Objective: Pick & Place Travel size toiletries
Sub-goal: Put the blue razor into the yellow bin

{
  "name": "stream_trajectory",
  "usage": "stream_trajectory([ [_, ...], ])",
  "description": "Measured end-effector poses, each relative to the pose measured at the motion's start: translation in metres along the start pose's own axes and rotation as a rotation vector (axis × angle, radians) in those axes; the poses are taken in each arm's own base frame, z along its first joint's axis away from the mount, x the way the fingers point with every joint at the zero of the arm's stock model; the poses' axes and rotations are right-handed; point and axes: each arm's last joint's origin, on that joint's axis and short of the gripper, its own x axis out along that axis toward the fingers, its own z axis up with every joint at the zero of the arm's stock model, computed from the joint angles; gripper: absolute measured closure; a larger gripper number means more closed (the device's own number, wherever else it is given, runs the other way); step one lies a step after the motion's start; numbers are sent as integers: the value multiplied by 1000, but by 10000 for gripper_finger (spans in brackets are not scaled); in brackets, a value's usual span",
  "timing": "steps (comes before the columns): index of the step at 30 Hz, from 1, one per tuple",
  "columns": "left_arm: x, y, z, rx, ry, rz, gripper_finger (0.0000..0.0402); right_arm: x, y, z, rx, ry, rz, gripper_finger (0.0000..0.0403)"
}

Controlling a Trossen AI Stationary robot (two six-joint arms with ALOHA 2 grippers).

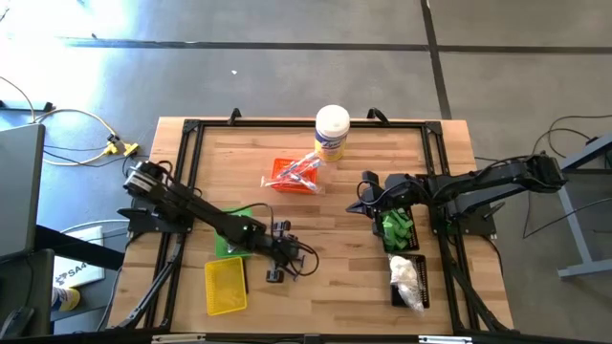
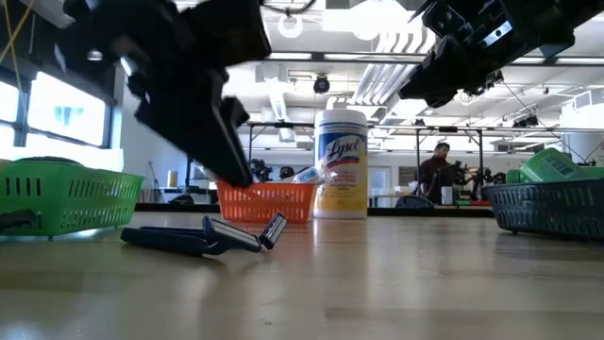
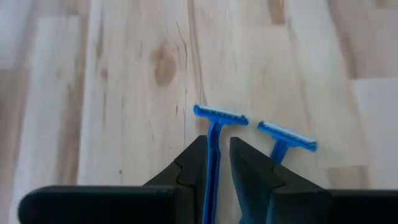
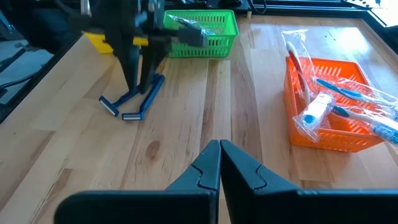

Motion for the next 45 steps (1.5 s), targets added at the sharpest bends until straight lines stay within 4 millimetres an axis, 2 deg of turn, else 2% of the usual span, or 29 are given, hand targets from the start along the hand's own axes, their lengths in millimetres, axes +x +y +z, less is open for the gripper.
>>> stream_trajectory([
  [6, -17, 0, 9, -57, -52, -13, 337, 0, 0, 0, 0, 1, 0, 400],
  [21, -14, 2, 2, -46, 21, 6, 334, 0, 0, 0, 0, -2, 0, 400],
  [24, -14, 2, 1, -45, 31, 10, 316, 0, 0, 0, -1, -2, 0, 400],
  [31, -13, 4, 0, -50, 20, 76, 231, 0, 0, 0, -19, -2, 0, 400],
  [34, -13, 4, 0, -50, 18, 78, 207, 0, 0, 0, -19, -2, 0, 400],
  [45, -13, 4, 0, -51, 15, 83, 197, 0, 0, 0, -19, -2, 0, 400],
])
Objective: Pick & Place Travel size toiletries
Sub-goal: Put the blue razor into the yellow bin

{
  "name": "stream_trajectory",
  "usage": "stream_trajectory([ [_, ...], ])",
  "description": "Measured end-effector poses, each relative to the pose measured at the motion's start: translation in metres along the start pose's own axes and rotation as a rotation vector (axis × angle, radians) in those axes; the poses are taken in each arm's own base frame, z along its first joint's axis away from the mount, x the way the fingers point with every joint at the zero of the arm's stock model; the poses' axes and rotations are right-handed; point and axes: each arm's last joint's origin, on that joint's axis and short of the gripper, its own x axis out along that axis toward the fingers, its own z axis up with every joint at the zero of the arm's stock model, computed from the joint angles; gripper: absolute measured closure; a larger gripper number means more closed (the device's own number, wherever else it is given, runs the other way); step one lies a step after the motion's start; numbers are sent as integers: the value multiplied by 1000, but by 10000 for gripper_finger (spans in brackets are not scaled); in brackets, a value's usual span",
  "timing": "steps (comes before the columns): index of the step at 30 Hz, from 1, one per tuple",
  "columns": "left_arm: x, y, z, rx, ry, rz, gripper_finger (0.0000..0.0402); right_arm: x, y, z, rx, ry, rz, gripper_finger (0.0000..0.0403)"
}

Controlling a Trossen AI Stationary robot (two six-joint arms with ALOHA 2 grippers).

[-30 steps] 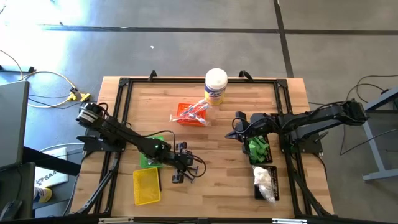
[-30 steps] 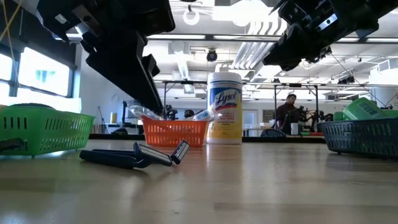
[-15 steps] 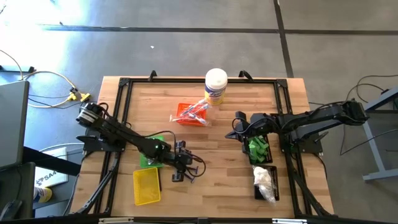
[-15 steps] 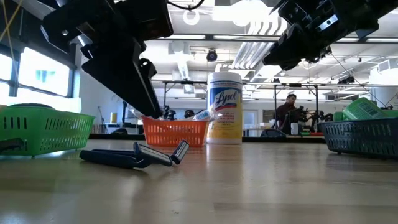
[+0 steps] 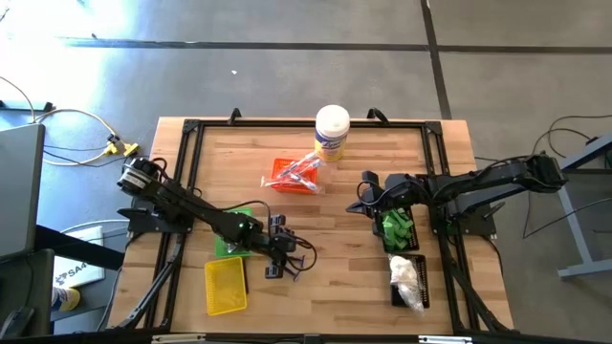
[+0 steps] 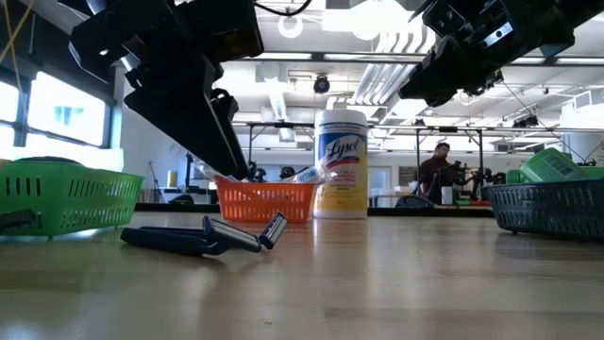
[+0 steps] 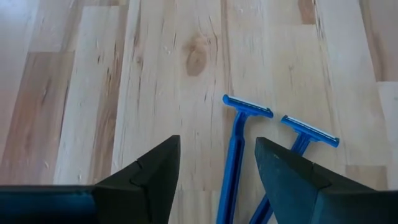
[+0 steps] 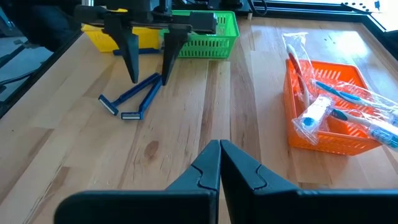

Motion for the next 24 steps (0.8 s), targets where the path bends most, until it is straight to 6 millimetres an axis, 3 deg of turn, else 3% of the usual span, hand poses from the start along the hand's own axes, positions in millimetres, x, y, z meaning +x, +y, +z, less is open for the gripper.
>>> stream_trajectory([
  [7, 7, 0, -4, -13, 28, 10, 197, 0, 0, 0, 0, 1, 0, 400],
  [16, 34, -2, -21, -22, 129, 6, 197, 0, 0, 0, 0, 0, 0, 400],
  [24, 40, -3, -24, -42, 143, 13, 197, 0, 0, 0, 0, 1, 0, 400],
])
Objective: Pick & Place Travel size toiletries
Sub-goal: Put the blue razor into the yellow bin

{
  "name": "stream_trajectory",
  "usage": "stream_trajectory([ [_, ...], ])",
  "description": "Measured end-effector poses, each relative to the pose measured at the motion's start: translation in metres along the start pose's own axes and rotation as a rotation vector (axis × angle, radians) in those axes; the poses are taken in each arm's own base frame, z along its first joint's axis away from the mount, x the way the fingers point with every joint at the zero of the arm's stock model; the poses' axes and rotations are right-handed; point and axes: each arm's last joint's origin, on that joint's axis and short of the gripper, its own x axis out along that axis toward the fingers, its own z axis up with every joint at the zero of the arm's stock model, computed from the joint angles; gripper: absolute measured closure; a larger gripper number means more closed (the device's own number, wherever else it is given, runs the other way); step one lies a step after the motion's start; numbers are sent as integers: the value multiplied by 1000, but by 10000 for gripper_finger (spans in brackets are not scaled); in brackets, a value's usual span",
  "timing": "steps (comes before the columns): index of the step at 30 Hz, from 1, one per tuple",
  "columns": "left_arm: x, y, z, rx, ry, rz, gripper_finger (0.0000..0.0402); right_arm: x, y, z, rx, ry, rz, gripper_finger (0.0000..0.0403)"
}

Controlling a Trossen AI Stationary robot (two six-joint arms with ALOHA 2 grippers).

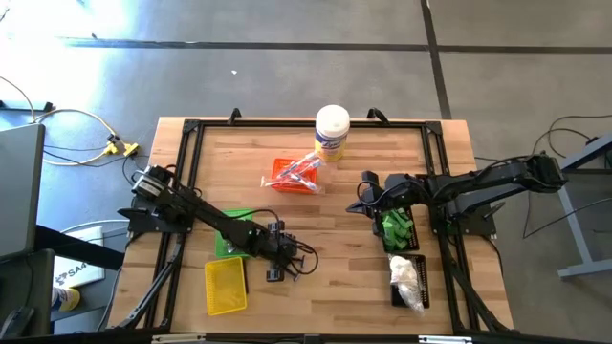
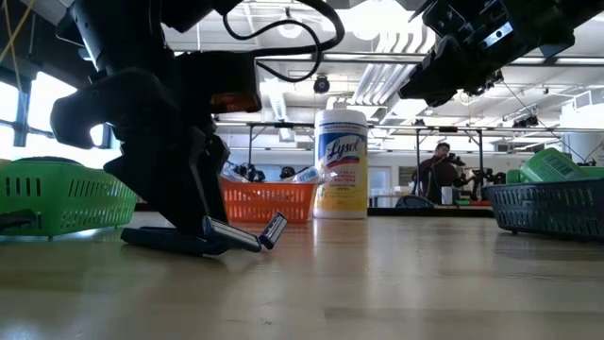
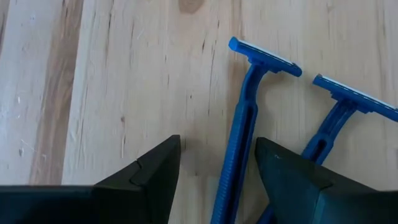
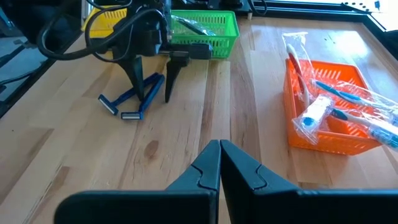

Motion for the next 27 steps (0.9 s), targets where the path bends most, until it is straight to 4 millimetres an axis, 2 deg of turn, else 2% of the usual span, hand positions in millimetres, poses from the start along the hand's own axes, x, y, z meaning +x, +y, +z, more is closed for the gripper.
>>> stream_trajectory([
  [8, 1, 0, -1, 3, 7, -8, 203, 0, 0, 0, 0, 0, 0, 400],
  [17, 1, 0, -1, 3, 9, -15, 257, 0, 0, 0, 0, 0, 0, 400],
  [27, 1, 0, -1, 3, 12, -15, 292, 0, 0, 0, 0, 0, 0, 400],
])
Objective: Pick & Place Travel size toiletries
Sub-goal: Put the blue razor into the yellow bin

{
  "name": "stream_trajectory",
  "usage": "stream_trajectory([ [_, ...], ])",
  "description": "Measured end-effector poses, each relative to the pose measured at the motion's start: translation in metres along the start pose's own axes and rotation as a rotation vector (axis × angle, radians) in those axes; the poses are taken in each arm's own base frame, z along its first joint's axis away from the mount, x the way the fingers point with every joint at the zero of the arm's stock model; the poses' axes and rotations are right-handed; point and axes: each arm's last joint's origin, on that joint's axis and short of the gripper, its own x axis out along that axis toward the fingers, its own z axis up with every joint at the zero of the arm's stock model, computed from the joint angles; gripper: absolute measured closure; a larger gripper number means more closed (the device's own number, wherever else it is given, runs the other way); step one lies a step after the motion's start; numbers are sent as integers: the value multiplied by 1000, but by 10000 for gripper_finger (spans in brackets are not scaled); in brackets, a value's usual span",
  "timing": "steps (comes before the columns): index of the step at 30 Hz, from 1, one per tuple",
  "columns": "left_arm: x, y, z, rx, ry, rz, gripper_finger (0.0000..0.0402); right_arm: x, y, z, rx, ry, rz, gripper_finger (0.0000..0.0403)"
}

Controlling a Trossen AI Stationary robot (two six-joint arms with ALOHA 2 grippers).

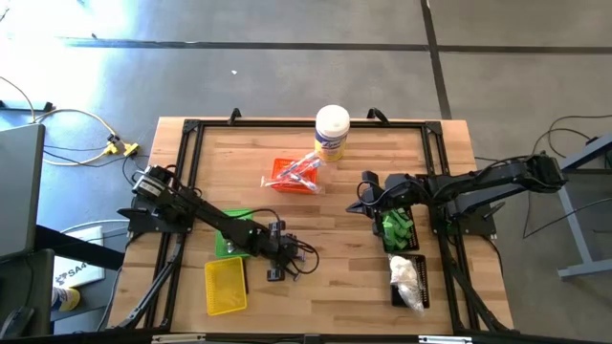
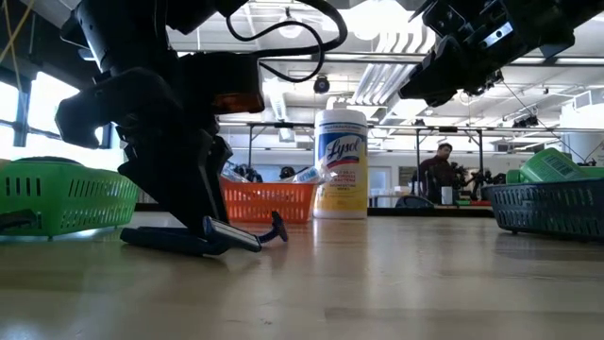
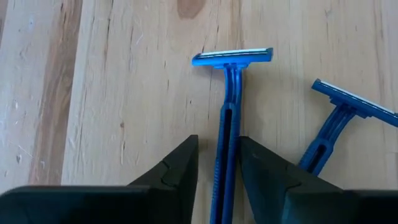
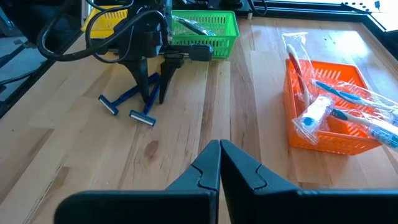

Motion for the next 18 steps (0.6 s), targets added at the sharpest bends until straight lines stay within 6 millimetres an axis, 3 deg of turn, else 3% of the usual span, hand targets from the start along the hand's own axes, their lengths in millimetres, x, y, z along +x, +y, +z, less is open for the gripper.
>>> stream_trajectory([
  [18, 0, 0, 0, 0, 6, -7, 362, 0, 0, 0, 0, 0, 0, 400],
])
